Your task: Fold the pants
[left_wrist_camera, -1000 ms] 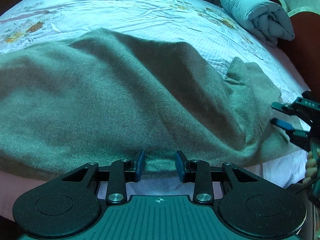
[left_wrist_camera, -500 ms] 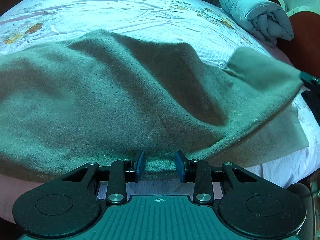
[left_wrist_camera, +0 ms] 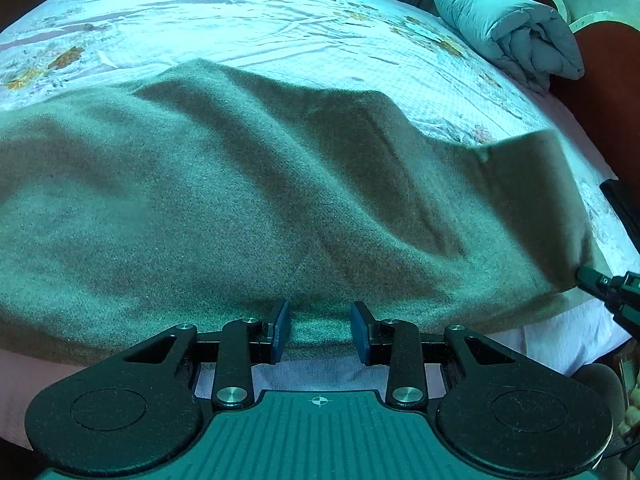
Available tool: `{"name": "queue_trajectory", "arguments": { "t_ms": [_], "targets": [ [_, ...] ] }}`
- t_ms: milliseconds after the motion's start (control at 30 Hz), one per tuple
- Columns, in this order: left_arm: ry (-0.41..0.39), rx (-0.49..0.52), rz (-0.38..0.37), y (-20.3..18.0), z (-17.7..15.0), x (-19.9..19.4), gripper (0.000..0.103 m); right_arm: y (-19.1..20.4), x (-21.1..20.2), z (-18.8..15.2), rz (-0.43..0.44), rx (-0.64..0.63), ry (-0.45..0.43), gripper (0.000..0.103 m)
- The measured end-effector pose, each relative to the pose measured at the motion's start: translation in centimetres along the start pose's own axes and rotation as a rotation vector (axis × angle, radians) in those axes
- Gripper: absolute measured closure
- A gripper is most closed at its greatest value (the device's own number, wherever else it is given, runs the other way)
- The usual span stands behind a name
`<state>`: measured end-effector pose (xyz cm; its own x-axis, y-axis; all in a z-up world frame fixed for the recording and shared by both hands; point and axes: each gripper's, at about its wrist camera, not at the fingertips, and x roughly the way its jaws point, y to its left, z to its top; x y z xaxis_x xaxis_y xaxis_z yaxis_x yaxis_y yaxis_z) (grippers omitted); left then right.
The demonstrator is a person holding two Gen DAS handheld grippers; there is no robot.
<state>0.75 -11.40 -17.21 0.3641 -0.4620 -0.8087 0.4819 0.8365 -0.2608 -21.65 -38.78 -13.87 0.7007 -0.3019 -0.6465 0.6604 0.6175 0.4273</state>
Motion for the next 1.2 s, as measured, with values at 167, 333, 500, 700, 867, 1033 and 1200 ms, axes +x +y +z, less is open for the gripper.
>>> {"name": "queue_trajectory", "arguments": {
  "t_ms": [167,333,500,700,867,1033,1200],
  "targets": [
    [0.0,0.004,0.01,-0.3,0.0,0.1,0.068,-1.6,-0.6,1.2,0.176,0.143,0.019,0.076],
    [0.003,0.005,0.015,-0.5,0.0,0.1,0.068,-4.4,-0.3,2.9,0.102,0.234,-0.025,0.075],
    [0.005,-0.001,0.021,-0.6,0.1,0.1,0.068,-6.6,2.5,4.5,0.049,0.301,0.006,0.078],
    [0.006,-0.005,0.028,-0.7,0.1,0.1,0.068,-6.5,5.1,5.2,0.041,0.323,0.024,0.081],
    [-0.001,0.006,0.043,-1.0,0.1,0.1,0.068,-5.0,5.8,5.3,-0.003,0.249,0.035,0.098],
    [-0.029,0.04,0.051,-2.0,0.1,-0.3,0.068,-3.4,4.5,4.8,-0.059,0.085,0.011,0.103],
    [-0.023,0.058,0.01,-3.3,0.7,-0.3,0.068,-3.1,1.9,4.7,-0.084,0.003,-0.029,0.103]
  ]
}}
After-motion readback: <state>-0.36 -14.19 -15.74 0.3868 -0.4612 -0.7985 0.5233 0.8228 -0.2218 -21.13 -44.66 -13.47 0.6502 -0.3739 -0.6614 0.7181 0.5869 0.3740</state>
